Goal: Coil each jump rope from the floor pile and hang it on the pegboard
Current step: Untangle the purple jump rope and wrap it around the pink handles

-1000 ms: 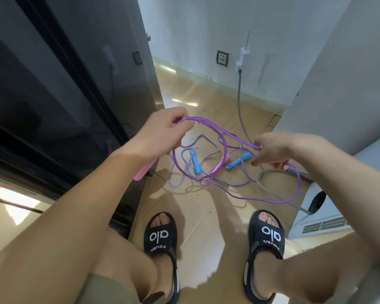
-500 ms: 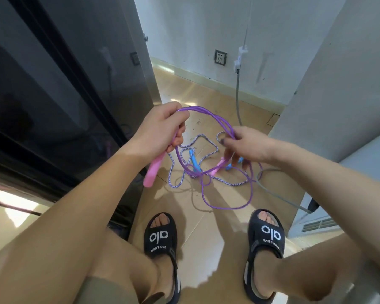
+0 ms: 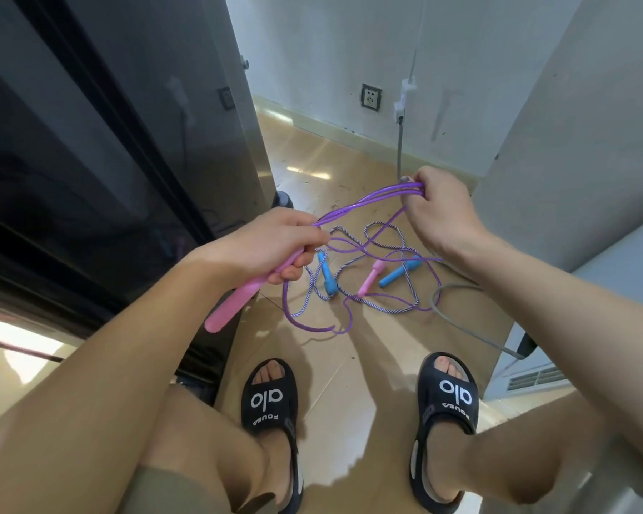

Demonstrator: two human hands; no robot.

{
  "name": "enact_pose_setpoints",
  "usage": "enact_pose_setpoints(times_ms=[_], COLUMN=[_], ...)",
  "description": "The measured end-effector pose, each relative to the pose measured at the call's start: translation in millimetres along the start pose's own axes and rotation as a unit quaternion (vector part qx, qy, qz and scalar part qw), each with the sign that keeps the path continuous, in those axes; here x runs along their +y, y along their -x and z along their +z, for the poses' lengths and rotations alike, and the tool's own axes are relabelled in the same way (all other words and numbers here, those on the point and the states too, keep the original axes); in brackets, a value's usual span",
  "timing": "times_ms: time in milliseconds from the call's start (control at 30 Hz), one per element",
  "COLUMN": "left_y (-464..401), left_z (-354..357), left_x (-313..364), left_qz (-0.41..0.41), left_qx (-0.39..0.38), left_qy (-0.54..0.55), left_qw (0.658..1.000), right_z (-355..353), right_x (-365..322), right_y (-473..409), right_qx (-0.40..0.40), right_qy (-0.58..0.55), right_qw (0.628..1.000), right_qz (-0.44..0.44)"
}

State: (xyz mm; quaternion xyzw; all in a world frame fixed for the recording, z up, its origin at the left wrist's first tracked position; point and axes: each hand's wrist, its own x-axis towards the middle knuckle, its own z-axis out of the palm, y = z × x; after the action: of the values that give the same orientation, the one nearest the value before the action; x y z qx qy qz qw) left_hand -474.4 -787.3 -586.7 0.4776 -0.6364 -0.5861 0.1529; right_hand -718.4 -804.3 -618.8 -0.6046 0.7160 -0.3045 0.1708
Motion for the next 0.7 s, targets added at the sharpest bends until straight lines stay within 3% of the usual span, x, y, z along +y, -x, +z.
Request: enact_pose_setpoints(times_ms=[100, 200, 267, 367, 433, 567, 633, 700], left_y=[0.5, -0.3, -1.3, -3.3, -6.5, -11.3, -12.3, -13.3], left_z=[2.0, 1.4, -2.0, -3.8, -0.9, 8.6, 15.8, 24.6], left_x=[-3.6, -4.5, -4.6, -7.2, -8.4, -2.1, 2.1, 5.0], left_qz=[-0.027, -0.012, 0.009, 0.055, 0.082, 0.139, 0.156, 0.162], left_qx=[0.021, 0.046, 0.076, 0.102, 0.101, 0.078, 0.053, 0.034], left_qy=[-0.08, -0.167, -0.203, -0.246, -0.271, -0.301, -0.317, -0.337], left_qw=[0.996, 0.985, 0.976, 0.962, 0.954, 0.94, 0.934, 0.927], right_z=[-10.4, -24.0, -31.3, -34.7, -36.4, -46.3, -44.2, -34.7], right_x=[2.9, 3.2, -0.9, -3.1, -4.5, -7.0, -11.2, -13.8], right_y=[-1.8, -2.3, 2.4, 18.7, 29.9, 37.4, 37.1, 35.3], right_qx=[0.025, -0.031, -0.178, -0.484, -0.57, -0.539, -0.5, -0.461], right_qy=[0.095, 0.246, 0.261, 0.244, 0.209, 0.09, -0.025, -0.171], right_qw=[0.995, 0.969, 0.949, 0.834, 0.785, 0.831, 0.862, 0.87], right_qz=[-0.033, -0.019, 0.015, 0.103, 0.123, 0.104, 0.076, 0.038])
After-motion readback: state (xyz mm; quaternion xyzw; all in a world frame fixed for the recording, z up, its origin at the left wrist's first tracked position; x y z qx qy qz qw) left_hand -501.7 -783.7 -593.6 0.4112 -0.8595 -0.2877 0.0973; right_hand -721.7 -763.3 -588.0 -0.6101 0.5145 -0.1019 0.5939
